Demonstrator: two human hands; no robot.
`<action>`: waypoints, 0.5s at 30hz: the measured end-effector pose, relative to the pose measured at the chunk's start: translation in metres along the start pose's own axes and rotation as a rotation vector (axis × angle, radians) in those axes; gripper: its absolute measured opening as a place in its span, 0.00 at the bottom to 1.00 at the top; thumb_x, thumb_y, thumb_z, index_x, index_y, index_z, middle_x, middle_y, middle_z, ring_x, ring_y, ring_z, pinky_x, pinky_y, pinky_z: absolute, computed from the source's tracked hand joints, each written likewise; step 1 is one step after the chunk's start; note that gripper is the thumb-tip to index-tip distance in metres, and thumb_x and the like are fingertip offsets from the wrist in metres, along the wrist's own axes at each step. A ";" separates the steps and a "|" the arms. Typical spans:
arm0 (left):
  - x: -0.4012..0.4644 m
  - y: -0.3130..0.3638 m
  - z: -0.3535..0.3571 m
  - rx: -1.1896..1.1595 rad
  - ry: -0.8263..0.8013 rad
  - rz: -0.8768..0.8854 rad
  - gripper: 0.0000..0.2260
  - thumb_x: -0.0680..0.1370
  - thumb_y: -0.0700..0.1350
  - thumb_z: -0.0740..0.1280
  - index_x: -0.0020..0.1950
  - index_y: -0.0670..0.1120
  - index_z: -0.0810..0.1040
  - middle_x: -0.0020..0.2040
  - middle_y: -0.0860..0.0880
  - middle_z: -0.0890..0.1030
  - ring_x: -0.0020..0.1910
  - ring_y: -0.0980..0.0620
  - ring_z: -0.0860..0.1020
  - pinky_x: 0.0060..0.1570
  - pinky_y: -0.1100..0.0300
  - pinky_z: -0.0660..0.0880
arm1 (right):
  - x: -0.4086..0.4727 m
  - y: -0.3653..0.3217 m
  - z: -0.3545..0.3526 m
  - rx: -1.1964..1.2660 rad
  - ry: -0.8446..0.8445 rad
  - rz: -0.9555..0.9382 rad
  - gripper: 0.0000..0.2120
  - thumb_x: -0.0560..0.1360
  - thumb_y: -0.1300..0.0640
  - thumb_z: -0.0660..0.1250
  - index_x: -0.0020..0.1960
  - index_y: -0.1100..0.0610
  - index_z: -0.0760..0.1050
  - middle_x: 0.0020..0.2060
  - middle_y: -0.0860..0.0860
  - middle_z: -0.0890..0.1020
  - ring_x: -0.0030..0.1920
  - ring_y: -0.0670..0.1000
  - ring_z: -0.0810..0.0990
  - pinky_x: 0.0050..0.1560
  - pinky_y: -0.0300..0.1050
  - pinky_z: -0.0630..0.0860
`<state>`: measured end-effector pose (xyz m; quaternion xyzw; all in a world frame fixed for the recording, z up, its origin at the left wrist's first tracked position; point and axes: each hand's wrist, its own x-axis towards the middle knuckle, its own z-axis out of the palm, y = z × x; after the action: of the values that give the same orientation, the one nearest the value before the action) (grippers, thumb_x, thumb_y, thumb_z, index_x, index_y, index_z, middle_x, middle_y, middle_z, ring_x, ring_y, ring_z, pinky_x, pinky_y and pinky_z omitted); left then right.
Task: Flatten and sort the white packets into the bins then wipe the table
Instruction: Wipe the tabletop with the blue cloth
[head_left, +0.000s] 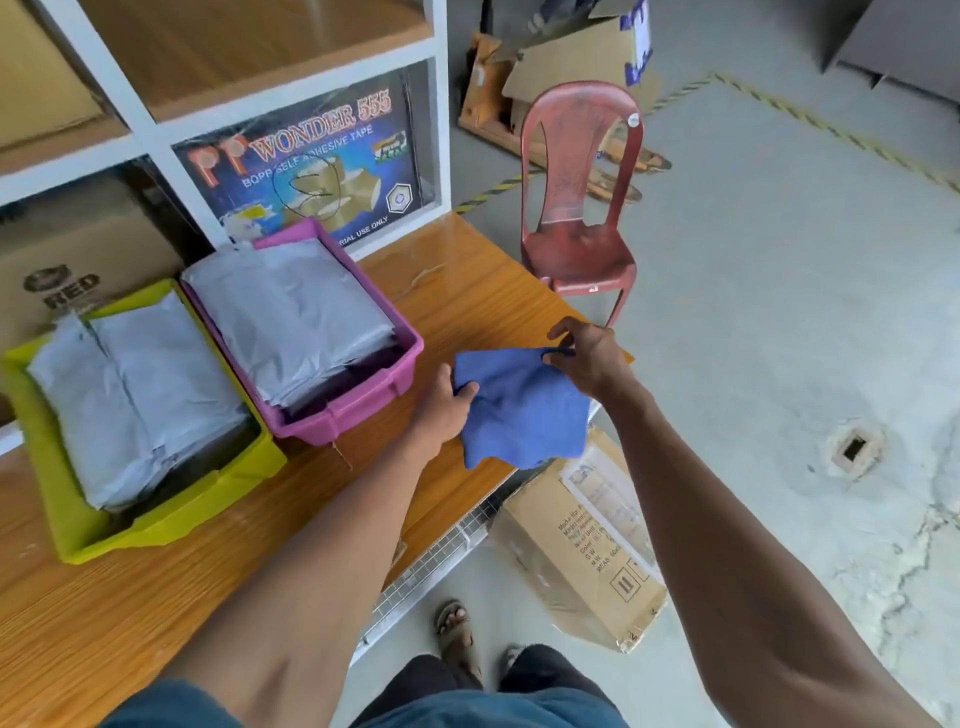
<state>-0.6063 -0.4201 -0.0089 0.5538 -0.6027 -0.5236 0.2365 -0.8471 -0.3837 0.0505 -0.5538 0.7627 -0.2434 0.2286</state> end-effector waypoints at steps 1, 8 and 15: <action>0.002 -0.002 0.002 0.033 0.020 -0.029 0.06 0.84 0.42 0.67 0.58 0.46 0.71 0.54 0.47 0.80 0.54 0.46 0.79 0.50 0.55 0.72 | 0.005 0.001 0.006 -0.007 0.007 -0.006 0.15 0.75 0.60 0.77 0.60 0.56 0.80 0.47 0.57 0.84 0.43 0.54 0.80 0.37 0.35 0.71; 0.022 -0.016 0.017 0.081 -0.041 -0.176 0.15 0.84 0.41 0.66 0.69 0.46 0.70 0.63 0.47 0.80 0.61 0.45 0.79 0.64 0.45 0.77 | 0.037 0.023 0.032 -0.081 -0.160 -0.036 0.14 0.75 0.71 0.68 0.58 0.60 0.81 0.47 0.57 0.83 0.40 0.53 0.77 0.29 0.28 0.70; 0.047 -0.014 0.037 0.058 0.098 -0.264 0.11 0.79 0.42 0.69 0.59 0.51 0.72 0.58 0.44 0.81 0.60 0.40 0.81 0.57 0.47 0.79 | 0.094 0.038 0.040 -0.177 0.094 -0.223 0.21 0.70 0.72 0.63 0.60 0.59 0.80 0.52 0.61 0.80 0.46 0.64 0.81 0.44 0.54 0.80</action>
<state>-0.6451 -0.4477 -0.0482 0.6597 -0.5274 -0.5048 0.1784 -0.8770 -0.4677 -0.0121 -0.6409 0.7249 -0.2249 0.1146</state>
